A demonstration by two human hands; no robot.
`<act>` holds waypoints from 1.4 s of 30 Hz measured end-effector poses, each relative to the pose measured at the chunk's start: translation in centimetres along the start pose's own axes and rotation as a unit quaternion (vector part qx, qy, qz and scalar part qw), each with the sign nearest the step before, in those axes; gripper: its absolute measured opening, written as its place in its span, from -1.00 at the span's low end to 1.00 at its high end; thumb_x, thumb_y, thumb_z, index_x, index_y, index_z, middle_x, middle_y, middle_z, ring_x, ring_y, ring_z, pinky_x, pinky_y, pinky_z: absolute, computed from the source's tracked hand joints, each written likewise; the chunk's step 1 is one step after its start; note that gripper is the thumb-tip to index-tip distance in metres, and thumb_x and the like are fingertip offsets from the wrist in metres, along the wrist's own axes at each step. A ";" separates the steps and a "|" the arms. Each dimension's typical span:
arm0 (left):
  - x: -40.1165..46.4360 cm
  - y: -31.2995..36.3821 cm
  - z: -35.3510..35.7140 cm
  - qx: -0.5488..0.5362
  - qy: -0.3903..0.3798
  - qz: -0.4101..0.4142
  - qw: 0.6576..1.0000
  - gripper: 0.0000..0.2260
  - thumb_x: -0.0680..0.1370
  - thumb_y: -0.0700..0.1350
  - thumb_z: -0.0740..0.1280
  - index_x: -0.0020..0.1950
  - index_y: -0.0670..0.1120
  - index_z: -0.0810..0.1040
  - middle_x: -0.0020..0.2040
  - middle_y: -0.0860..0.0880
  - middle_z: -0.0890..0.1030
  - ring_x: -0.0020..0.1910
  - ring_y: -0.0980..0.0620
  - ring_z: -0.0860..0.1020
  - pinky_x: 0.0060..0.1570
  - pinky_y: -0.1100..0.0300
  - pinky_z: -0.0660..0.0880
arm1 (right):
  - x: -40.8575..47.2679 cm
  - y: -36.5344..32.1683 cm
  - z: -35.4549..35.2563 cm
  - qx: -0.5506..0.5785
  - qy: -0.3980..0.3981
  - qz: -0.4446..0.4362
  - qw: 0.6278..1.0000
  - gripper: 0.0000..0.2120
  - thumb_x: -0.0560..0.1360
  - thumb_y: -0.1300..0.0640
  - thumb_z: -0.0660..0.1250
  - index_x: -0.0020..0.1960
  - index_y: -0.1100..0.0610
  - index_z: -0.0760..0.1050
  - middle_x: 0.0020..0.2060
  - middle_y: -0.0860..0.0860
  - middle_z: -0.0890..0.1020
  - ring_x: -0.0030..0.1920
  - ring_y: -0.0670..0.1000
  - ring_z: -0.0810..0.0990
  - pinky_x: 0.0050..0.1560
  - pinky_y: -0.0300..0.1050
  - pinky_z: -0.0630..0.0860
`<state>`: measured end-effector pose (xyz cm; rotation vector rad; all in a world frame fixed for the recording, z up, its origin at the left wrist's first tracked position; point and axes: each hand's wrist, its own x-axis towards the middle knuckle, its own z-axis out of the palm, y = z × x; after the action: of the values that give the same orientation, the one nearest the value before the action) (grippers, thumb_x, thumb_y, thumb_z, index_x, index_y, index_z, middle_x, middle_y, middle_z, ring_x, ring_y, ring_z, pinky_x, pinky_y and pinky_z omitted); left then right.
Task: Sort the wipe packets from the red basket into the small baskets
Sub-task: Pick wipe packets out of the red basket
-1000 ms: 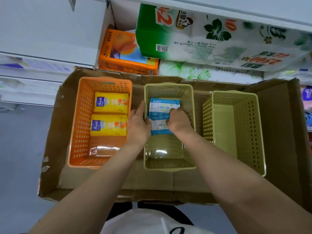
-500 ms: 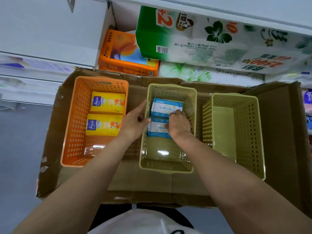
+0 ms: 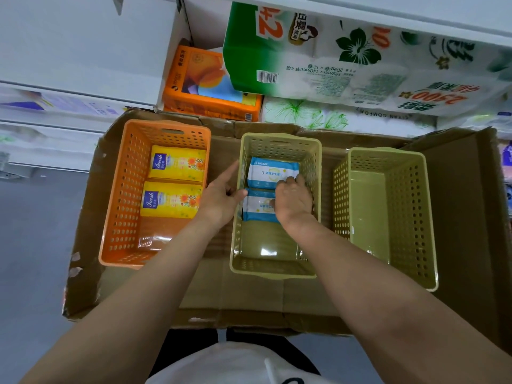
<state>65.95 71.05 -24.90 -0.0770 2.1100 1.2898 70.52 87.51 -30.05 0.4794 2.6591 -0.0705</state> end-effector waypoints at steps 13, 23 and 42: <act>-0.1 -0.3 0.1 -0.010 -0.001 0.006 1.000 -0.38 0.58 -0.21 0.34 0.50 0.28 0.22 0.25 -0.03 0.58 0.23 0.01 0.55 0.01 0.09 0.63 | 0.1 -0.2 -0.6 0.003 -0.012 -0.001 1.000 -0.72 0.57 0.18 0.34 0.27 0.19 0.46 0.17 0.13 0.49 0.09 0.12 0.58 -0.04 -0.06 0.54; -0.4 0.0 0.3 0.037 0.026 0.012 0.999 -0.38 0.57 -0.19 0.35 0.52 0.24 0.21 0.25 -0.13 0.56 0.24 -0.07 0.54 0.08 0.08 0.60 | -0.2 -0.1 0.0 0.028 -0.017 0.012 0.999 -0.59 0.58 0.21 0.30 0.39 0.24 0.31 0.24 0.17 0.46 0.17 0.16 0.57 0.08 -0.01 0.55; -11.6 -0.8 -22.9 0.209 0.084 0.202 0.953 -0.65 0.57 -0.05 0.35 0.34 -0.10 0.51 0.25 -0.11 0.58 0.22 -0.07 0.54 0.19 0.08 0.44 | -13.7 -10.5 -15.5 0.080 0.097 -0.015 0.992 -0.61 0.60 -0.03 0.26 0.37 0.11 0.40 0.30 0.08 0.50 0.29 0.12 0.48 0.19 0.00 0.48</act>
<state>63.93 48.82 -12.16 0.4648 2.5974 1.0481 72.19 75.19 -10.44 0.5216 2.8665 -0.2600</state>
